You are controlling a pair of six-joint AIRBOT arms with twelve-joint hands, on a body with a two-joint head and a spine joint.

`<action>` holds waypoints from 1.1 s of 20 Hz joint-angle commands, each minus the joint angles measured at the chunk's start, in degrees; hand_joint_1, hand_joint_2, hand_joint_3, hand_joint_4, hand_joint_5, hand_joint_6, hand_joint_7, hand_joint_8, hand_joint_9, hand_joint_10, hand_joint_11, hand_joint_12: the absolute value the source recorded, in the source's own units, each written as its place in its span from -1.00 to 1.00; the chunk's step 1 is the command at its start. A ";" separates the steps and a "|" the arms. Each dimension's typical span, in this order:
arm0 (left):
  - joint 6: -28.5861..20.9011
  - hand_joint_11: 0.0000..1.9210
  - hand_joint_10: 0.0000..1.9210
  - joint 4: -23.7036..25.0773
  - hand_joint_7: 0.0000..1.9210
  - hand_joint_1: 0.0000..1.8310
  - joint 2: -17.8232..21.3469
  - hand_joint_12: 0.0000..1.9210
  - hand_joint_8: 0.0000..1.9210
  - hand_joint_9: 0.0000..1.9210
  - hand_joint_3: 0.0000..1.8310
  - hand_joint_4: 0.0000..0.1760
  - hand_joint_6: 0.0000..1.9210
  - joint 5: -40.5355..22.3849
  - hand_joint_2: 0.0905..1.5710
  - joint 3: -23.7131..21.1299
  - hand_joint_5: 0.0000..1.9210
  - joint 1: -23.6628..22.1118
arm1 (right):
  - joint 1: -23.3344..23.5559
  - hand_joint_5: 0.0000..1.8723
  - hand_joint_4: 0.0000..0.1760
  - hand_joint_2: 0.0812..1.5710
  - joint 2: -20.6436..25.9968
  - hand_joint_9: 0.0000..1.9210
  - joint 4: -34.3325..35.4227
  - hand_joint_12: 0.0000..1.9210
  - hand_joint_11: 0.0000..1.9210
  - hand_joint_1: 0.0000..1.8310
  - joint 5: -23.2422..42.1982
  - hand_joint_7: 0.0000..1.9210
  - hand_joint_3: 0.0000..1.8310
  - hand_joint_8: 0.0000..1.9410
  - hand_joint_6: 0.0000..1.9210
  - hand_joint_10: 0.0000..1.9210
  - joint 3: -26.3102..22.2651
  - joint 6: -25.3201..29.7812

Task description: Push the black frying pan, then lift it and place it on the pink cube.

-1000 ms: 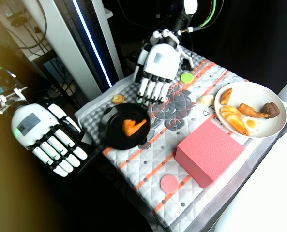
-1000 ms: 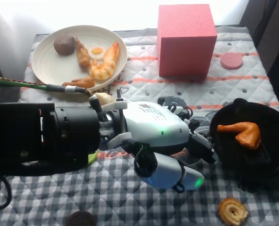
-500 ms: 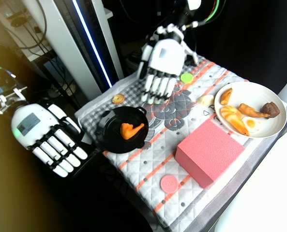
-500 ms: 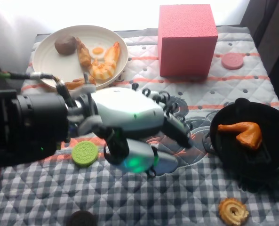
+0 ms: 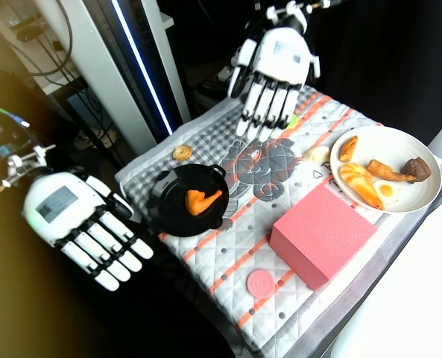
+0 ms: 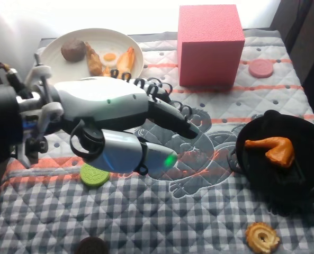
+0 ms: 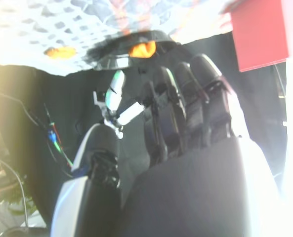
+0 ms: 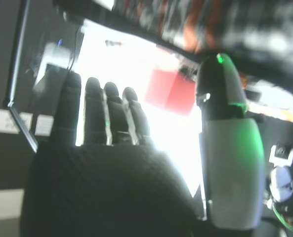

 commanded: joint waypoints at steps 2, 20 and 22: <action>-0.43 -1.00 -0.44 -2.69 -0.47 -0.79 1.48 -0.01 -0.99 -0.82 -1.00 -1.00 -0.98 -5.64 0.74 -0.23 -0.49 -0.91 | 2.70 -1.00 -1.00 0.34 -0.52 -1.00 -0.67 -1.00 -1.00 0.09 1.35 -1.00 -1.00 -1.00 -1.00 -1.00 1.68 -2.27; -0.51 -1.00 -0.83 -7.25 -0.36 -0.53 3.23 -0.32 -0.98 -0.55 -1.00 -0.85 -0.98 -8.04 0.72 -0.58 -0.42 1.91 | 15.48 -0.06 -1.00 0.50 -12.88 0.32 6.86 1.00 0.41 0.43 -15.15 0.14 -0.99 1.00 1.00 1.00 12.62 -16.95; -0.53 -1.00 -0.83 -7.73 -0.34 -0.47 3.63 -0.25 -0.98 -0.51 -1.00 -0.73 -0.98 -8.01 0.72 -0.63 -0.41 2.68 | 15.62 0.56 -1.00 0.52 -13.21 0.75 6.96 1.00 0.74 0.62 -14.22 0.69 -0.98 1.00 1.00 1.00 12.43 -16.93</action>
